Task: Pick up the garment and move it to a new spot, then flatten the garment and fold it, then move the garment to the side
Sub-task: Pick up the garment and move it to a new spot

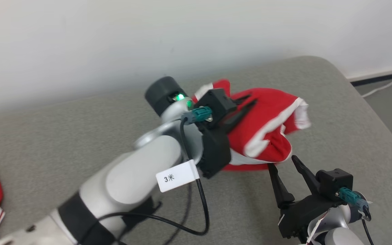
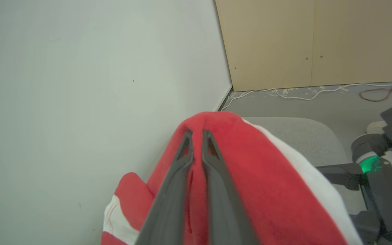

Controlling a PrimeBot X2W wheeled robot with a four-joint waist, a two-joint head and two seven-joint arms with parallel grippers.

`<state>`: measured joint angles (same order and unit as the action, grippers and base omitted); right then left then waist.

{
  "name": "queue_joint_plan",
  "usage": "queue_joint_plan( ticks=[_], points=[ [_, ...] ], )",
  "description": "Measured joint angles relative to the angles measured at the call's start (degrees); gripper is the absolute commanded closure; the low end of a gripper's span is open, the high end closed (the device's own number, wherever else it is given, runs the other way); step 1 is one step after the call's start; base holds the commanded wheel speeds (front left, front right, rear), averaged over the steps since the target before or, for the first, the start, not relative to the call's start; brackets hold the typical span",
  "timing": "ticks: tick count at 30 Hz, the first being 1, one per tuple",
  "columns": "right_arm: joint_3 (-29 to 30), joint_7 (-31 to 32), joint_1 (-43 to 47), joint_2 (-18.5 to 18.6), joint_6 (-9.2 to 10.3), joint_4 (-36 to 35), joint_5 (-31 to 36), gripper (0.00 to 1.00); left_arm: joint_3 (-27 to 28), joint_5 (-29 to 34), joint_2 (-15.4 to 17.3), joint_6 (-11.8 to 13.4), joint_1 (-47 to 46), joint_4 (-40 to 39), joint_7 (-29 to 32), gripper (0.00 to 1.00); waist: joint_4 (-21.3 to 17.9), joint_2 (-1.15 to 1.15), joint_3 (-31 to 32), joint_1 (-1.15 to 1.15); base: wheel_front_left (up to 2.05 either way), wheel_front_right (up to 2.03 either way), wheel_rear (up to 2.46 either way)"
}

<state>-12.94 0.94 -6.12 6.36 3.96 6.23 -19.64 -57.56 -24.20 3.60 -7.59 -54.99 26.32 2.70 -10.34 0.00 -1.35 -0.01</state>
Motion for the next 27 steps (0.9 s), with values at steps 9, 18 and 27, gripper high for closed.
queue_joint_plan(
  ticks=[9, 18, 27],
  points=[
    [0.0, -0.4, -0.8, -0.8, -0.01, -0.6, -0.6, 0.0, -14.3, 1.4, 11.5, 0.0, -5.7, 4.3, -1.5, 1.0, -5.6, 0.0, -4.2, 0.01, 0.0, 0.0, 0.0],
    [0.8, -1.7, -3.9, -1.1, -0.01, 2.1, -1.2, 0.0, -16.5, -0.2, 14.3, 0.0, -6.2, 17.1, -2.3, 0.0, -5.0, 0.01, -9.0, 0.02, 0.0, 0.0, 0.0],
    [1.8, -2.3, -3.8, -0.5, 0.0, 3.7, -1.2, 0.0, -8.9, -7.2, 12.4, 1.4, -2.0, 18.4, -9.2, 0.0, -0.8, 0.01, -6.5, 0.01, 0.0, 0.0, 0.0]
  ],
)
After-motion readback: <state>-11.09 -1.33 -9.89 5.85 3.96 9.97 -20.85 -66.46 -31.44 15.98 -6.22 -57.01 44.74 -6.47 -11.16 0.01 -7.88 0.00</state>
